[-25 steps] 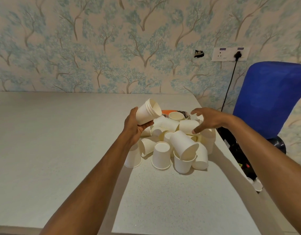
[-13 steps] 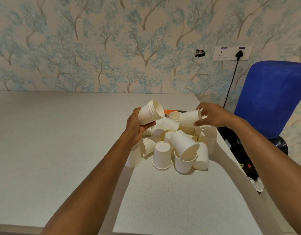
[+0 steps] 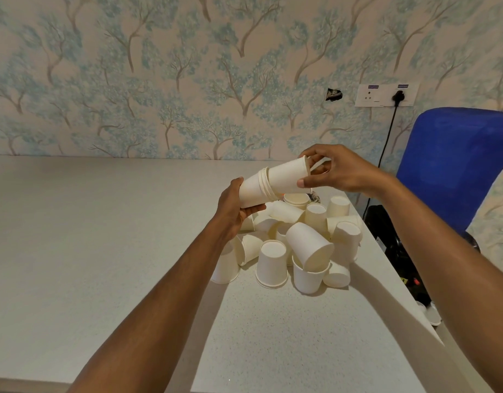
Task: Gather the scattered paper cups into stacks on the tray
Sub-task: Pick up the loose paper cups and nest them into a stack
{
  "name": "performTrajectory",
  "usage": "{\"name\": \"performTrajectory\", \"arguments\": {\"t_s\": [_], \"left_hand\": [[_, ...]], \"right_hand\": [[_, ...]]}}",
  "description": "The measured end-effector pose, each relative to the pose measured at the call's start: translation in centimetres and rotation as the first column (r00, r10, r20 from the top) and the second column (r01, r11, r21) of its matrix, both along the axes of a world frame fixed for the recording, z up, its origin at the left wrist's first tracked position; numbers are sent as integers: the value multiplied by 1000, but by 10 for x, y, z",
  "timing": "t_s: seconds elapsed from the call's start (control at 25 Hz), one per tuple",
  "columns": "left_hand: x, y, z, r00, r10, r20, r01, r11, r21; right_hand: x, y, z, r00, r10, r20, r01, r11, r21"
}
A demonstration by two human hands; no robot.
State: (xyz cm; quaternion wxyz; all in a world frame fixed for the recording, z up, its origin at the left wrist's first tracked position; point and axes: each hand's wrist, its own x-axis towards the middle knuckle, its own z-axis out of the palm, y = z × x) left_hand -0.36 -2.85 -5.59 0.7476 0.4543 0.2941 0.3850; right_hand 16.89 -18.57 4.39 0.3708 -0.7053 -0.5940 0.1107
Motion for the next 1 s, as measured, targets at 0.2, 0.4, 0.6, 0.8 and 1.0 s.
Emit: {"name": "performTrajectory", "arguments": {"t_s": [0.2,0.4,0.6,0.8,1.0], "left_hand": [[4,-7,5,999,-49,-16,50,998,43],[11,-8,10,997,-70,16,69,997,18],[11,1,6,998,-67,14,66,997,35],[-3,21,7,999,-18,27,17,999,29],[-14,39,5,1000,28,-12,-28,999,36]], "right_hand": [[-18,20,-11,991,-27,135,29,1000,-12],[-21,34,-18,993,-35,112,33,999,21],[-12,47,-28,1000,5,-3,-5,1000,2],[37,76,-49,995,-92,40,99,972,-214],[66,103,-72,977,-7,212,120,841,-527]]}}
